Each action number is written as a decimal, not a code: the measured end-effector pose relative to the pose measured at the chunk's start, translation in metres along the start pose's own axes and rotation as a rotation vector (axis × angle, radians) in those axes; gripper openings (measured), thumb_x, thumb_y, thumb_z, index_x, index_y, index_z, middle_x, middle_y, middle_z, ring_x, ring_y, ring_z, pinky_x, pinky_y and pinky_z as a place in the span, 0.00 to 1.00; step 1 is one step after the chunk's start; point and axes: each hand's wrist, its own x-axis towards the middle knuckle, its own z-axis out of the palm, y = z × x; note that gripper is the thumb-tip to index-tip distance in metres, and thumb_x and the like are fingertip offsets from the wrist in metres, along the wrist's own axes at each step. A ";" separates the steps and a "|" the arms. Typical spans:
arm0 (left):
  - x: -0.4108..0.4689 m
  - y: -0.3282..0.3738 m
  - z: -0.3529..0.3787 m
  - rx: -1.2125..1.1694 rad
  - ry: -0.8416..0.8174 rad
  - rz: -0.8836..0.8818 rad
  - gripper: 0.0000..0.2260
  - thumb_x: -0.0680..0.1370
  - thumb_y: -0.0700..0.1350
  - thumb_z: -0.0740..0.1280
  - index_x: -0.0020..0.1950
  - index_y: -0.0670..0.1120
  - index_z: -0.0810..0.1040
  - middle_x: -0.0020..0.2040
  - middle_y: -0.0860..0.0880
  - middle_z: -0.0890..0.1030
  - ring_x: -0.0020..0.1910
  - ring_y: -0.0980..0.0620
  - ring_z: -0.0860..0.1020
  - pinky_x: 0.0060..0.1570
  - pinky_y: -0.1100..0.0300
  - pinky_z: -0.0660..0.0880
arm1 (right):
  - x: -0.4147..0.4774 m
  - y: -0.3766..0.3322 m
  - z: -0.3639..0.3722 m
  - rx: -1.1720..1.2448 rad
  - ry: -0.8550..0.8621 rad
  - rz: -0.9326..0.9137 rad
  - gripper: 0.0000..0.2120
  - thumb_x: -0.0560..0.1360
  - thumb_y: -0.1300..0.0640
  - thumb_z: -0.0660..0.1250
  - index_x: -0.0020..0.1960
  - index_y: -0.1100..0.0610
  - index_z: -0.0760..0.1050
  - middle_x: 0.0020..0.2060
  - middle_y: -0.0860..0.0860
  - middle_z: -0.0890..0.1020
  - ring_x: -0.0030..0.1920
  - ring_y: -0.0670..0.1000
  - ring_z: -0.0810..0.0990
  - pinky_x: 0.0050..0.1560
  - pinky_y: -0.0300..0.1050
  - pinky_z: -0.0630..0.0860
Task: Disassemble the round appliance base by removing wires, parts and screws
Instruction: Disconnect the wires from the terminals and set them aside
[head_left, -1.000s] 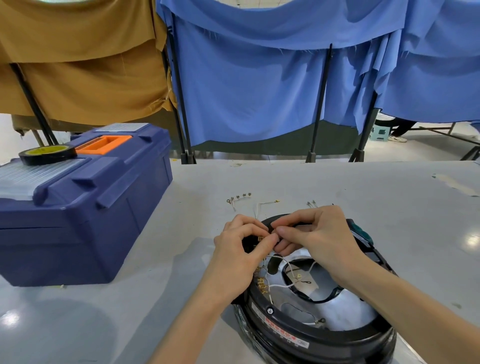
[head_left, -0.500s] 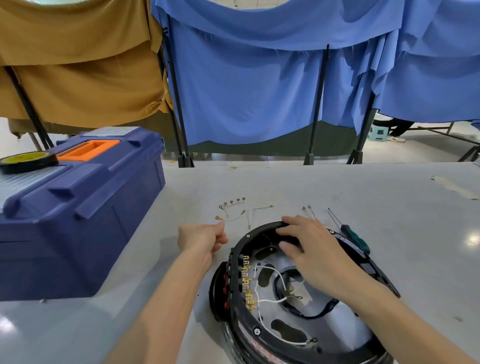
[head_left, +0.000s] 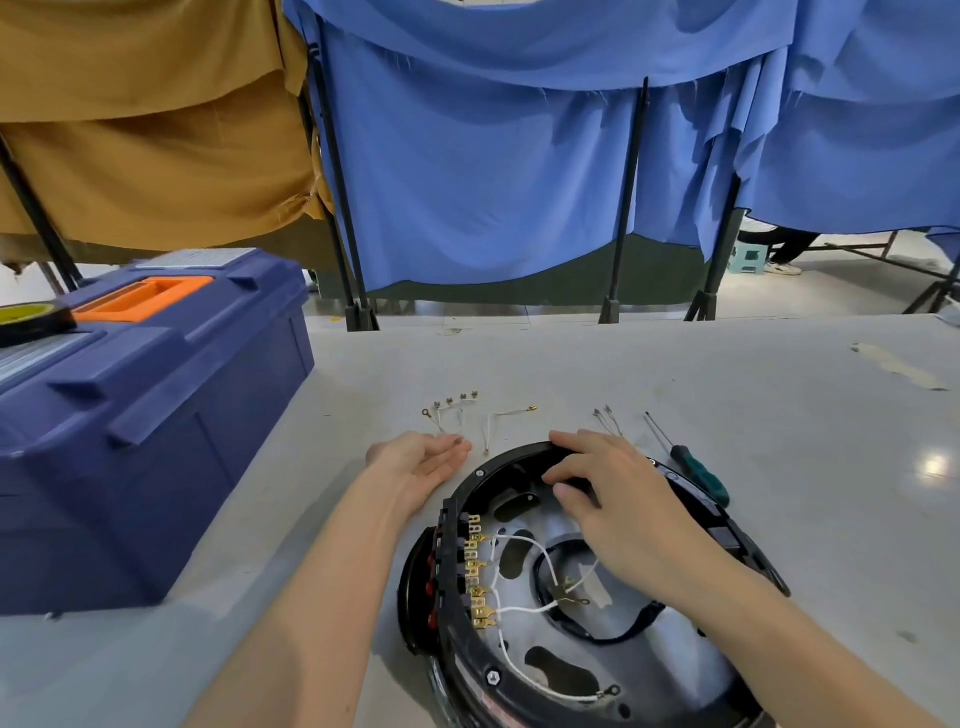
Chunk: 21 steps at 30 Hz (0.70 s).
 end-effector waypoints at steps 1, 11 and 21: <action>-0.001 -0.001 -0.004 0.001 0.017 0.022 0.16 0.76 0.25 0.62 0.64 0.28 0.68 0.56 0.30 0.78 0.48 0.37 0.81 0.49 0.50 0.78 | 0.000 0.000 0.000 0.001 0.003 0.000 0.13 0.81 0.57 0.59 0.63 0.51 0.77 0.74 0.42 0.65 0.75 0.46 0.56 0.76 0.44 0.50; -0.057 -0.003 -0.028 0.291 -0.022 0.304 0.07 0.79 0.42 0.67 0.52 0.38 0.80 0.46 0.42 0.86 0.43 0.45 0.85 0.46 0.55 0.81 | -0.001 -0.003 -0.002 -0.012 0.016 -0.005 0.13 0.81 0.59 0.60 0.61 0.51 0.79 0.73 0.43 0.68 0.74 0.46 0.59 0.75 0.44 0.52; -0.121 -0.044 -0.030 0.511 -0.112 0.568 0.13 0.75 0.44 0.71 0.60 0.50 0.82 0.55 0.58 0.84 0.58 0.61 0.79 0.63 0.59 0.73 | -0.005 -0.011 -0.007 -0.012 -0.011 -0.002 0.11 0.80 0.57 0.62 0.58 0.51 0.80 0.73 0.46 0.67 0.75 0.50 0.60 0.74 0.48 0.54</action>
